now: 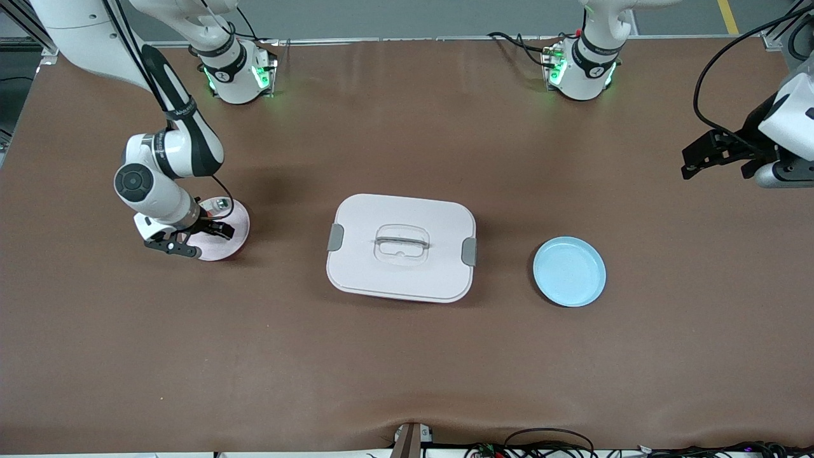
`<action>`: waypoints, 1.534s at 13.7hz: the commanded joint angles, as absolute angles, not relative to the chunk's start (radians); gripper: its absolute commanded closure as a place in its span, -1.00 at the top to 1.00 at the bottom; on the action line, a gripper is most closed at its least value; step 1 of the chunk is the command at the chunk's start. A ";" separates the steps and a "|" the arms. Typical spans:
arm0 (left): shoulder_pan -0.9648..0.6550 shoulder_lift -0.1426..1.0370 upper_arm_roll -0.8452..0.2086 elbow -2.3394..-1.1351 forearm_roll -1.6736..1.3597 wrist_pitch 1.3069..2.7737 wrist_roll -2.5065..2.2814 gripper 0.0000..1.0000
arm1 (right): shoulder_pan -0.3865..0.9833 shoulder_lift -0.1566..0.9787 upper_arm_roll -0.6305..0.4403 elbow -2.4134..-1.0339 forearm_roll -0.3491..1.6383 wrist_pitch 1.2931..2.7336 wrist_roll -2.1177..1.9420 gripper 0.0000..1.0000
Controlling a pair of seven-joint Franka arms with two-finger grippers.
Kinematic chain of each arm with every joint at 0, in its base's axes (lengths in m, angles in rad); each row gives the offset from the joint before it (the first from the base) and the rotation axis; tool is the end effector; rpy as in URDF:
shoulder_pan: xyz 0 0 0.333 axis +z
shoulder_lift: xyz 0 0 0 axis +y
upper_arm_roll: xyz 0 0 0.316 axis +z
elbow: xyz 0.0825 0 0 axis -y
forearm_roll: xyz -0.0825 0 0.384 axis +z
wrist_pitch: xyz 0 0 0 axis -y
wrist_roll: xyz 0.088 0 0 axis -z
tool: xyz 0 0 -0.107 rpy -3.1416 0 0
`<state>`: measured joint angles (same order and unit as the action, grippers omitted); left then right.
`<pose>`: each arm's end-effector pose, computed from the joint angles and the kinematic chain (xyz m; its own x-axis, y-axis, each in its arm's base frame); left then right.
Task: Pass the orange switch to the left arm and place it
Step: 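Lower the right gripper onto the orange switch and close it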
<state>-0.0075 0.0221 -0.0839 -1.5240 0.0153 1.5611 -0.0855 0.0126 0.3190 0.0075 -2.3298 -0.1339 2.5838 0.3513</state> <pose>0.5587 -0.0490 0.6334 0.9999 -0.0057 0.0162 -0.0055 -0.9999 -0.0121 0.5124 0.0128 0.1953 0.9756 -0.2154 -0.0432 -0.2115 -0.9741 0.0806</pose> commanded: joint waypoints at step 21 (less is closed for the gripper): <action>-0.008 0.017 -0.087 -1.509 -0.002 1.548 -0.067 1.00 | -0.002 0.337 0.018 -2.341 -0.164 2.583 0.379 0.16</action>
